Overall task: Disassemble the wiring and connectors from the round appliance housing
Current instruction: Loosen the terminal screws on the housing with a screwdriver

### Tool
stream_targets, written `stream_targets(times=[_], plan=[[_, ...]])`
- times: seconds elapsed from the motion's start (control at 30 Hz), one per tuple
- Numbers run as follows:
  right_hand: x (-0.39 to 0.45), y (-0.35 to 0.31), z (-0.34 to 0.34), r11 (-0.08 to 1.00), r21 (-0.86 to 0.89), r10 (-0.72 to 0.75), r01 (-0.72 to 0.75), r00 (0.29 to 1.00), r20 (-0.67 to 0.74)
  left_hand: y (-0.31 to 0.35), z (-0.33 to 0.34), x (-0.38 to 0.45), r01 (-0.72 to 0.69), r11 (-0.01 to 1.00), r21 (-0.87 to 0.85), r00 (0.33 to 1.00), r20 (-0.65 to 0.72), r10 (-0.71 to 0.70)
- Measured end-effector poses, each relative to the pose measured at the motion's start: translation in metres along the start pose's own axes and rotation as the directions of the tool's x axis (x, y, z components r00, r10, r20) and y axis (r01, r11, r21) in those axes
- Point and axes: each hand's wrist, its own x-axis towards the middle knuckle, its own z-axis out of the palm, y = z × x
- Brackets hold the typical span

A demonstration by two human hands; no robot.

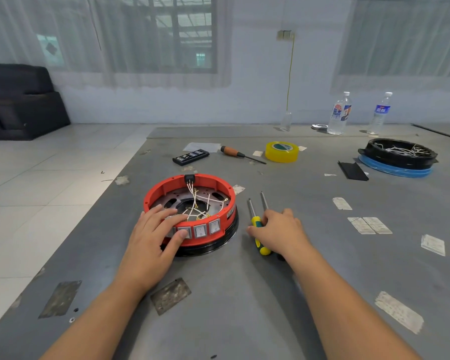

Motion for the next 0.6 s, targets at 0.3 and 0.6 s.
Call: stream_targets(times=[0.3, 0.6], plan=[[0.017, -0.007, -0.007, 0.991, -0.071, 0.112, -0.115, 0.993, -0.046, 0.001, -0.002, -0.001, 0.024, 1.0, 0.0, 0.999, 0.031, -0.024], [0.027, 0.012, -0.007, 0.99, -0.01, 0.139, -0.141, 0.986, -0.096, 0.002, -0.001, -0.002, 0.031, 1.0, 0.005, 0.999, 0.034, -0.031]])
